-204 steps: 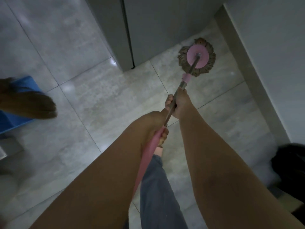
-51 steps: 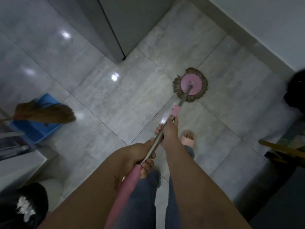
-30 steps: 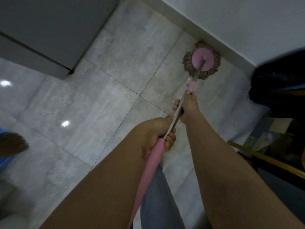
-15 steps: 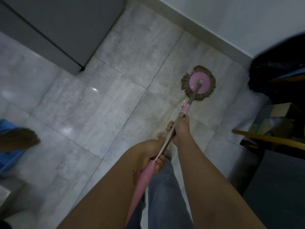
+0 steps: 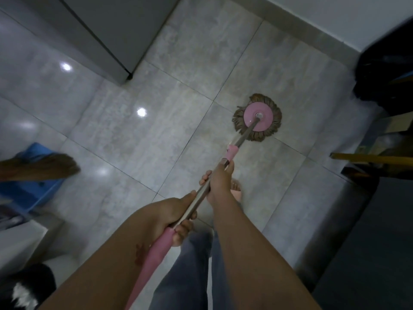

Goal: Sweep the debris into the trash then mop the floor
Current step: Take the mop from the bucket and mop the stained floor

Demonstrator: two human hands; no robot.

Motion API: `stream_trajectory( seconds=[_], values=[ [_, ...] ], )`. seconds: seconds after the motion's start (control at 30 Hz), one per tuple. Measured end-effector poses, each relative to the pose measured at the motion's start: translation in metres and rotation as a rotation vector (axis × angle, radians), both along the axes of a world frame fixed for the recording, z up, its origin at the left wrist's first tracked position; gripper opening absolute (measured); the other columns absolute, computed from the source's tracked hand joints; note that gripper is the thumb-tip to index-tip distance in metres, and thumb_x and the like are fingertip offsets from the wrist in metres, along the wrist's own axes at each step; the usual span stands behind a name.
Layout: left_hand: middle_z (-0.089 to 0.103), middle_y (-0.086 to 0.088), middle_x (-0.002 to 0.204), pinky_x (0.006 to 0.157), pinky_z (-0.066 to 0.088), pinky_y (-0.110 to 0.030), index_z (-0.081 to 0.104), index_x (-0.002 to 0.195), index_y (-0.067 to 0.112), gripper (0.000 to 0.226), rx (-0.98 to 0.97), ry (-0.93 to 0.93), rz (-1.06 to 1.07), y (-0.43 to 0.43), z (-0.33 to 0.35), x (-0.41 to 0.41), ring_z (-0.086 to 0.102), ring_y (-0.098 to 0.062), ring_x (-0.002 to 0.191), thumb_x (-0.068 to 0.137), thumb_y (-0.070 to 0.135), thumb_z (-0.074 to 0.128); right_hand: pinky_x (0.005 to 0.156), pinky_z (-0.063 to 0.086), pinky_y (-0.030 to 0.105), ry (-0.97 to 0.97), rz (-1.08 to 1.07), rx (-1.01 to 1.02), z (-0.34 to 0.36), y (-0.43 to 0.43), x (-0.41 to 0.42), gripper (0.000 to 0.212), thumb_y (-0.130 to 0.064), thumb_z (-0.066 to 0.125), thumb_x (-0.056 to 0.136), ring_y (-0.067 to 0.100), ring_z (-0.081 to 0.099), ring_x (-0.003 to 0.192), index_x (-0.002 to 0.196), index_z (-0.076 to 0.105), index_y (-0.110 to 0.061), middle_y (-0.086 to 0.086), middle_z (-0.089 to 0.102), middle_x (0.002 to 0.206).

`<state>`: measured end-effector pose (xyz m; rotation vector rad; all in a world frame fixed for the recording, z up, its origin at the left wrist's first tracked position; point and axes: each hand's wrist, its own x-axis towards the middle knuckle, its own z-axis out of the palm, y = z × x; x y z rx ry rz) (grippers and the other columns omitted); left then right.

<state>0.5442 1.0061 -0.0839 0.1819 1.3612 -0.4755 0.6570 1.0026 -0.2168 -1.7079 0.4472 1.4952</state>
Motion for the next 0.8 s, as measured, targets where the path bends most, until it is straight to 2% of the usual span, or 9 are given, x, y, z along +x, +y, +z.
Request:
stream_trajectory(
  seconds=[0.17, 0.33, 0.5, 0.63, 0.8],
  values=[
    [0.038, 0.000, 0.046, 0.033, 0.030, -0.013, 0.046, 0.072, 0.015, 0.054, 0.002, -0.033, 0.048, 0.022, -0.021, 0.055, 0.031, -0.010, 0.030, 0.089, 0.067, 0.044, 0.041, 0.042, 0.022, -0.048, -0.005, 0.022, -0.019, 0.028, 0.057, 0.034, -0.039, 0.032, 0.103, 0.012, 0.044, 0.037, 0.137, 0.033, -0.044, 0.005, 0.045, 0.064],
    [0.039, 0.000, 0.044, 0.031, 0.031, -0.012, 0.045, 0.070, 0.014, 0.057, 0.028, -0.127, 0.029, 0.062, -0.047, 0.159, 0.033, -0.009, 0.028, 0.091, 0.067, 0.038, 0.038, 0.040, 0.021, -0.130, -0.024, 0.007, -0.035, 0.073, 0.167, 0.036, -0.031, 0.031, 0.105, 0.015, 0.043, 0.037, 0.141, 0.033, -0.036, 0.007, 0.043, 0.062],
    [0.041, 0.001, 0.041, 0.033, 0.032, -0.010, 0.043, 0.069, 0.014, 0.057, 0.036, -0.155, -0.035, 0.090, -0.068, 0.243, 0.034, -0.008, 0.027, 0.091, 0.067, 0.038, 0.038, 0.039, 0.019, -0.184, -0.074, -0.038, -0.043, 0.100, 0.256, 0.034, -0.034, 0.031, 0.106, 0.014, 0.042, 0.039, 0.139, 0.036, -0.035, 0.006, 0.043, 0.064],
    [0.042, 0.001, 0.041, 0.033, 0.033, -0.011, 0.043, 0.068, 0.015, 0.057, -0.002, -0.164, -0.044, 0.080, -0.075, 0.255, 0.034, -0.009, 0.027, 0.090, 0.068, 0.039, 0.039, 0.039, 0.019, -0.194, -0.081, -0.039, -0.046, 0.086, 0.268, 0.034, -0.035, 0.033, 0.105, 0.014, 0.042, 0.042, 0.139, 0.037, -0.034, 0.006, 0.042, 0.064],
    [0.043, 0.000, 0.040, 0.032, 0.034, -0.012, 0.046, 0.066, 0.014, 0.058, -0.038, -0.148, -0.021, 0.044, -0.072, 0.218, 0.036, -0.010, 0.027, 0.090, 0.067, 0.040, 0.038, 0.038, 0.020, -0.179, -0.087, -0.070, -0.041, 0.047, 0.232, 0.037, -0.037, 0.033, 0.105, 0.013, 0.040, 0.043, 0.142, 0.034, -0.036, 0.005, 0.041, 0.064]
  ],
)
